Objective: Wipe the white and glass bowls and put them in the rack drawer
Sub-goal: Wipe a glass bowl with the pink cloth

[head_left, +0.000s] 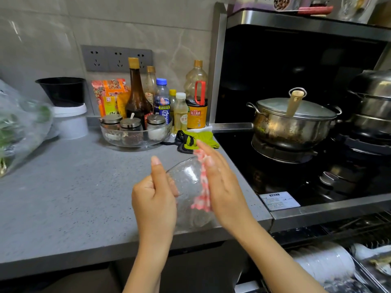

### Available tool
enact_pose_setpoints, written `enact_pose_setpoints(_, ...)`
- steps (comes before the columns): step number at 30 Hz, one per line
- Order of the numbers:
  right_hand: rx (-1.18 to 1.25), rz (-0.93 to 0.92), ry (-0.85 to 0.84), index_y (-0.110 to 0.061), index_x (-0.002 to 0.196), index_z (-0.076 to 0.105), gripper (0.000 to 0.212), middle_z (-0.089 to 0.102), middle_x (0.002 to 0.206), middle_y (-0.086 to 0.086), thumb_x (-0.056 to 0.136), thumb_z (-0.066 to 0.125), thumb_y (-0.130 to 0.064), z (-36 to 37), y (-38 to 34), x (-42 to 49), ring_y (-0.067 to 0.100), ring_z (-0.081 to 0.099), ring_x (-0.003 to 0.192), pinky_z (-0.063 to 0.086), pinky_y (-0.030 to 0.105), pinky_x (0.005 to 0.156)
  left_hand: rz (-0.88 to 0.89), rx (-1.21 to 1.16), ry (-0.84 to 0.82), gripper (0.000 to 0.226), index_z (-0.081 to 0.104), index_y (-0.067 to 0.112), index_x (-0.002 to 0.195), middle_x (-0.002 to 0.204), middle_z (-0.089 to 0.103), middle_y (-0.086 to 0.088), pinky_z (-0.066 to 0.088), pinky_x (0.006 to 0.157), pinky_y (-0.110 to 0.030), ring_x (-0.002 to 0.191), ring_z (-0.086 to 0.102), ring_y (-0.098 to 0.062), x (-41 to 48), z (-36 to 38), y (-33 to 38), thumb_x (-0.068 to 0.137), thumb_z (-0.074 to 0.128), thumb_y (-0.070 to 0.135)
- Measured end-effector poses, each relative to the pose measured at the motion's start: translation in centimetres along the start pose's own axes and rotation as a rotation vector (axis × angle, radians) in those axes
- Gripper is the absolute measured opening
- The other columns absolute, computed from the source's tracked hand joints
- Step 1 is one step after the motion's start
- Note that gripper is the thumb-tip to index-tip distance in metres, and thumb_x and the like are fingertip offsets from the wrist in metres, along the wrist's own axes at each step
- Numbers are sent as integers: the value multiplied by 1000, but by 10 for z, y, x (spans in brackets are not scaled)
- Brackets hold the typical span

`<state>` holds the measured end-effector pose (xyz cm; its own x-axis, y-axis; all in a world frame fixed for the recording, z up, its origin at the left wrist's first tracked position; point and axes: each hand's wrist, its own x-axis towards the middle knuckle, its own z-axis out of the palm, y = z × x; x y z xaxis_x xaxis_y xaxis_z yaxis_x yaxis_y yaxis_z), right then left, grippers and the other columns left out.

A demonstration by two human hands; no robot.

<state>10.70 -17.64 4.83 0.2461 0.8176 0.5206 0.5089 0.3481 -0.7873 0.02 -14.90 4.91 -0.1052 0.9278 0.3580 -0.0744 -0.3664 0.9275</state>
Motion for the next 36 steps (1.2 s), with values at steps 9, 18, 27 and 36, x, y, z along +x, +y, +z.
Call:
enact_pose_setpoints(9, -552, -364, 128, -26, 132, 57, 43, 53, 136, -6, 99, 31, -37, 15, -16, -7, 14, 41, 133, 31, 40, 110, -17, 8, -88, 77, 54, 7, 46, 36, 47, -11, 43, 43, -47, 39, 48, -38, -2, 2, 0, 84, 31, 69)
enact_pose_setpoints(18, 149, 31, 86, 5, 59, 40, 67, 38, 46, 11, 96, 36, -49, -9, -9, 3, 13, 41, 41, 39, 22, 47, -142, -139, -54, 65, 33, 15, 40, 36, 26, 5, 25, 37, -14, 34, 25, -8, 7, -16, 0, 94, 37, 51)
enact_pose_setpoints(27, 131, 69, -41, -6, 44, 41, 61, 38, 29, -1, 99, 41, -32, -31, -33, 7, 5, 49, 30, 38, 15, 39, 57, 25, -312, 66, 58, 16, 44, 39, 50, -1, 39, 45, -15, 39, 47, -6, 17, -16, 2, 95, 36, 51)
enact_pose_setpoints(36, 11, 36, -57, -11, 43, 45, 60, 42, 30, 0, 99, 42, -35, -28, -30, -2, 10, 57, 34, 41, 21, 43, 191, 108, -419, 66, 36, 3, 40, 35, 30, -1, 28, 43, -26, 35, 29, -13, 8, -4, 13, 85, 45, 51)
